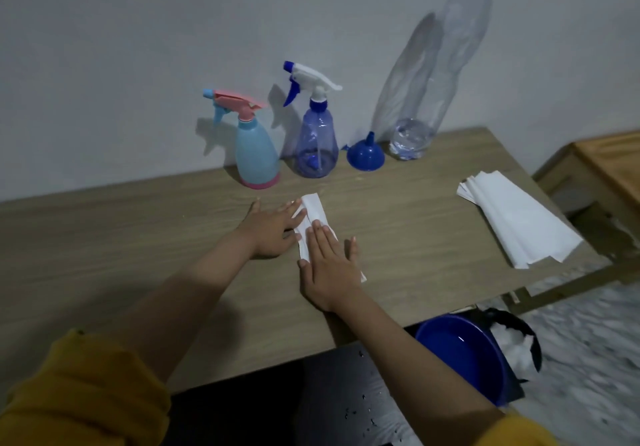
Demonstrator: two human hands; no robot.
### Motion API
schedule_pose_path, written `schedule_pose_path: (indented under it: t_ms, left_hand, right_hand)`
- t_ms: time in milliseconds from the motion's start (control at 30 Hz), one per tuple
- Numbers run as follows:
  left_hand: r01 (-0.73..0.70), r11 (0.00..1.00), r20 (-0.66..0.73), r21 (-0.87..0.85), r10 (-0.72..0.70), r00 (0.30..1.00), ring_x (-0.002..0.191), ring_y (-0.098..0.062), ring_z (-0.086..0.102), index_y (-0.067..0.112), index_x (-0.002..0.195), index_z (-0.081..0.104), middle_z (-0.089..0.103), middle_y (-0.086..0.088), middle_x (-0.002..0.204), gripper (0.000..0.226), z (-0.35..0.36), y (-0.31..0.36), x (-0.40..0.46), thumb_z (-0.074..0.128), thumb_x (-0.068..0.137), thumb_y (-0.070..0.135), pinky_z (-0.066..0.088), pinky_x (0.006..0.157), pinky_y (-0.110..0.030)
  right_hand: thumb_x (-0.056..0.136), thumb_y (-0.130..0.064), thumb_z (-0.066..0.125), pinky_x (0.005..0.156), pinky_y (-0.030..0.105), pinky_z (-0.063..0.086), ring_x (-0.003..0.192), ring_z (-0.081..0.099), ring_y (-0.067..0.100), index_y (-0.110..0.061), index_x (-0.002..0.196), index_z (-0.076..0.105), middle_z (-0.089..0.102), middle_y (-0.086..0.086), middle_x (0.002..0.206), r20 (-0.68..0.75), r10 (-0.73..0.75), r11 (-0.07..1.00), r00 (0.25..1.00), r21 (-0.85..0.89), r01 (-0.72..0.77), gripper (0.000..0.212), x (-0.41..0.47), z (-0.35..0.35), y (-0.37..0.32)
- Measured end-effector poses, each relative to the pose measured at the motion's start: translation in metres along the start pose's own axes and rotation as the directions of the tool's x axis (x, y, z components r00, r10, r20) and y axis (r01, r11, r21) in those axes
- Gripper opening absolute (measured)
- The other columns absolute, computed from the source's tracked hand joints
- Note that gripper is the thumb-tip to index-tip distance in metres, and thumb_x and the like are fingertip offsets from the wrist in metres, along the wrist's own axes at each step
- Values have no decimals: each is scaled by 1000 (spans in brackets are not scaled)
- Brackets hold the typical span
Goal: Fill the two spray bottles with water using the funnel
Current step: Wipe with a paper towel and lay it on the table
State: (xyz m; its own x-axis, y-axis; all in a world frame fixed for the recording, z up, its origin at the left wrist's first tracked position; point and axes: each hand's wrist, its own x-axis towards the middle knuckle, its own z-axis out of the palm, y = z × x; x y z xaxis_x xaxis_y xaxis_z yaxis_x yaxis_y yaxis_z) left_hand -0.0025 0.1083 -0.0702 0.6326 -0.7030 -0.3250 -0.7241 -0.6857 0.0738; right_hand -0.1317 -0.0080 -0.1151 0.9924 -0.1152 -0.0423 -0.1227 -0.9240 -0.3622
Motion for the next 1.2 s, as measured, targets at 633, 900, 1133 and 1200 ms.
schedule_pose_path:
  t_ms: [633, 900, 1133, 1200]
  left_hand:
    - [-266, 960, 77, 82, 260, 962, 146, -8, 0, 27, 150, 6, -4, 5, 159, 60, -23, 170, 89, 28, 97, 46, -3, 112, -58]
    - [-216, 972, 57, 94, 211, 976, 145, -9, 7, 25, 150, 9, 0, 6, 159, 58, -29, 195, 113, 27, 98, 45, -4, 113, -56]
    - [-120, 989, -10, 90, 122, 993, 144, -9, 16, 23, 150, 13, 6, 8, 159, 54, -32, 180, 123, 22, 100, 40, 6, 113, -55]
    - [-96, 992, -25, 81, 98, 995, 144, -9, 18, 22, 150, 14, 8, 8, 159, 53, -31, 169, 121, 21, 100, 38, 6, 113, -55]
  right_hand:
    - [98, -44, 16, 108, 45, -17, 146, -12, 6, -22, 152, -4, -12, -8, 160, 2, 232, 971, 973, -54, -231, 62, -67, -67, 161]
    - [99, -42, 15, 111, 52, -16, 145, -15, 5, -21, 152, -7, -14, -8, 160, 37, 231, 972, 972, -65, -228, 61, -54, -84, 199]
    - [99, -42, 16, 110, 59, -13, 147, -10, 8, -19, 153, -3, -10, -5, 161, 81, 163, 983, 983, -103, -154, 62, -12, -95, 208]
    - [99, -42, 16, 109, 61, -14, 147, -11, 10, -18, 153, -3, -11, -4, 161, 95, 137, 985, 986, -118, -125, 62, -1, -94, 202]
